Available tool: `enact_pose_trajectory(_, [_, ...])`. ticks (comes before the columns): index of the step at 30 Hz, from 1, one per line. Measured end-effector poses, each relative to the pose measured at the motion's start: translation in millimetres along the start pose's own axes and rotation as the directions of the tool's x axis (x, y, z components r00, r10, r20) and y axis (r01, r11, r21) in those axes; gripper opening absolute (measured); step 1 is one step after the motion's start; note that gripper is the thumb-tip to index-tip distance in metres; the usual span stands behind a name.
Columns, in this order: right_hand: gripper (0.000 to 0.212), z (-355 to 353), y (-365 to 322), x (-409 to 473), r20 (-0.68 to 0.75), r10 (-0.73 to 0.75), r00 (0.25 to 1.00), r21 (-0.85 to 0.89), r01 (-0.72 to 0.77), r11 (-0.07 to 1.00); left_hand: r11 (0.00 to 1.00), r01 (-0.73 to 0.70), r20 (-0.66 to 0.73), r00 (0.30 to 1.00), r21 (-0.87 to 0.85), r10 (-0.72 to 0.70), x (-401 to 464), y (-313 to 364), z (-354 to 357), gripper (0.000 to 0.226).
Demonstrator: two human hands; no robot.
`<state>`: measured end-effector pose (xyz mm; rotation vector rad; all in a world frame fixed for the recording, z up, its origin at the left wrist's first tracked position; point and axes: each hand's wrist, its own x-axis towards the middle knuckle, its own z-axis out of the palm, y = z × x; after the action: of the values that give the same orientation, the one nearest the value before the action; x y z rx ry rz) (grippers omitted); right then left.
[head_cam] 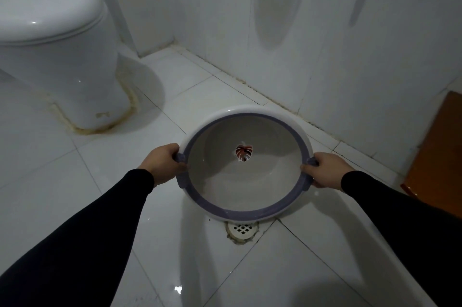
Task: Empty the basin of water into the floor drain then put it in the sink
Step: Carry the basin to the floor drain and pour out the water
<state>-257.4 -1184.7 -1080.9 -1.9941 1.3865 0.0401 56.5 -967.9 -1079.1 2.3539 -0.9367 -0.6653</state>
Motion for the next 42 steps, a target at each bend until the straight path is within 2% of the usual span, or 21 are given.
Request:
enact_pose_trajectory(19, [0.019,-3.5,1.5,-0.7,-0.026,-0.01,1.0,-0.01,0.01,1.0,0.995,-0.054,-0.012,0.998,0.081,0.055,1.7,-3.6,-4.3,0.033])
enact_pose_trajectory(31, [0.02,-4.0,1.5,1.1,-0.045,-0.024,0.999,-0.018,0.024,1.0,0.995,-0.059,-0.016,0.998,0.084,0.061,1.8,-1.4,-5.4,0.027])
enact_pose_trajectory(36, [0.02,-4.1,1.3,-0.9,-0.04,-0.034,0.999,0.006,0.034,0.999,0.992,-0.062,-0.012,0.998,0.113,0.064,0.0,-1.6,-6.8,0.036])
enact_pose_trajectory(42, [0.02,-4.1,1.5,-2.0,-0.04,-0.034,0.999,-0.001,0.034,0.999,0.988,-0.061,-0.006,0.998,0.143,0.063,-0.7,-2.3,-7.6,0.03])
